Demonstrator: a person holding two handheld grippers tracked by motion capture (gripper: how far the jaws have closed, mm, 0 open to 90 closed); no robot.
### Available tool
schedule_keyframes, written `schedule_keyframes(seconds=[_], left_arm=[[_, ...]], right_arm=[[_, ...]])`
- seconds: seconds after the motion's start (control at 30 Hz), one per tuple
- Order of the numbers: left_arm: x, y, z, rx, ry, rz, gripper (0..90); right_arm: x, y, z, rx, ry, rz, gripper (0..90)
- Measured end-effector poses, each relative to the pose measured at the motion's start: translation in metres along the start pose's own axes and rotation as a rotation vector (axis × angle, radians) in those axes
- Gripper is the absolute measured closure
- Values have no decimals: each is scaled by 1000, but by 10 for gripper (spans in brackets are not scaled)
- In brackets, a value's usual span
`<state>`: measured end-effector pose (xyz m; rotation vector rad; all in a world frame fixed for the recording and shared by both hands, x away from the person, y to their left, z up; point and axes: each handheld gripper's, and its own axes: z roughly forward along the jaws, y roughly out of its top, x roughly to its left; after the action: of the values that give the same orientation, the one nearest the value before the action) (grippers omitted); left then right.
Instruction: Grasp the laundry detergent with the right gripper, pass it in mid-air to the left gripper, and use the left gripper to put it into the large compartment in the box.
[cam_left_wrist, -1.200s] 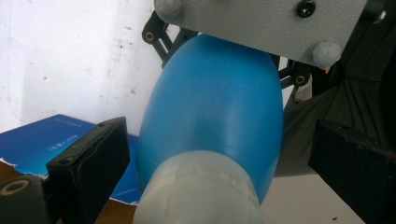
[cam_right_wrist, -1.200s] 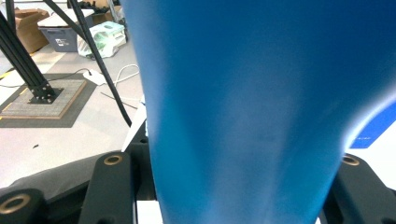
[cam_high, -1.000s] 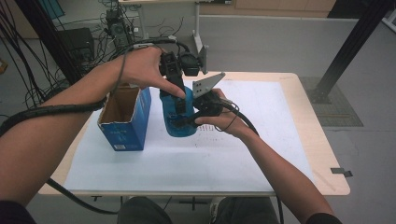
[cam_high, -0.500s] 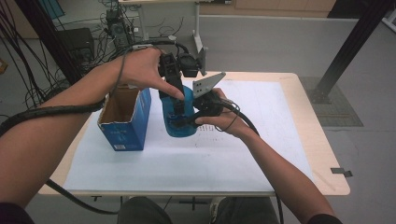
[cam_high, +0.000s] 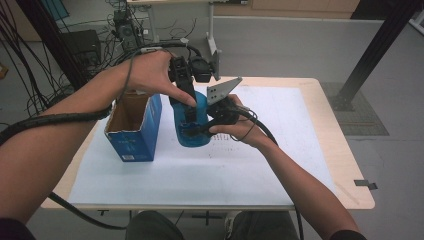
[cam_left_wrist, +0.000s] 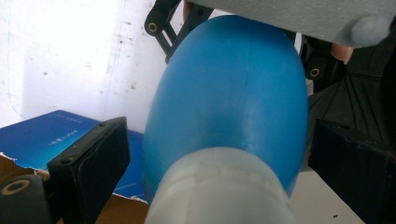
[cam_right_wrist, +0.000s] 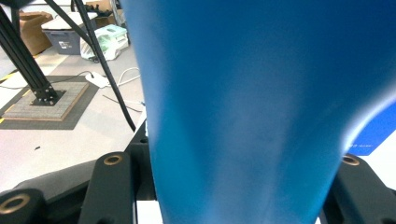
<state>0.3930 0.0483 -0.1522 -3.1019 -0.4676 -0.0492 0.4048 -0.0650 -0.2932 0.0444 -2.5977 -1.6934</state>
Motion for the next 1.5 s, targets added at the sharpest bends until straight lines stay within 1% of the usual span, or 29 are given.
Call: schedule_keyframes(seconds=[0.3,0.47,0.5,0.53,0.57,0.6,0.93,1.0,1.1,1.27,1.5], left_arm=[[0,0,0,-4,-2,3,64],[1,-1,0,-3,-2,0,65],[2,-1,0,0,-2,4,65],[1,-2,1,-4,-3,-1,65],[1,-2,1,-1,-6,-1,65],[1,-2,1,-3,-4,0,65],[2,-3,2,-5,-9,-1,65],[2,-3,2,-2,-5,4,66],[2,-3,2,-3,-8,-2,66],[2,-4,2,-9,-5,-2,67],[2,-4,2,-3,-1,2,70]], right_arm=[[0,0,0,0,-1,-8,436],[1,0,0,-1,-3,-7,436],[1,0,0,0,-3,-6,436],[1,0,0,-3,2,3,436],[1,0,0,0,-5,-8,436],[1,0,0,-2,-2,-2,436],[1,0,1,-2,0,-3,436],[1,0,1,-2,1,-4,436],[1,0,1,-2,0,-6,436],[1,1,1,-5,3,-2,435],[2,1,1,-5,-1,-8,435]])
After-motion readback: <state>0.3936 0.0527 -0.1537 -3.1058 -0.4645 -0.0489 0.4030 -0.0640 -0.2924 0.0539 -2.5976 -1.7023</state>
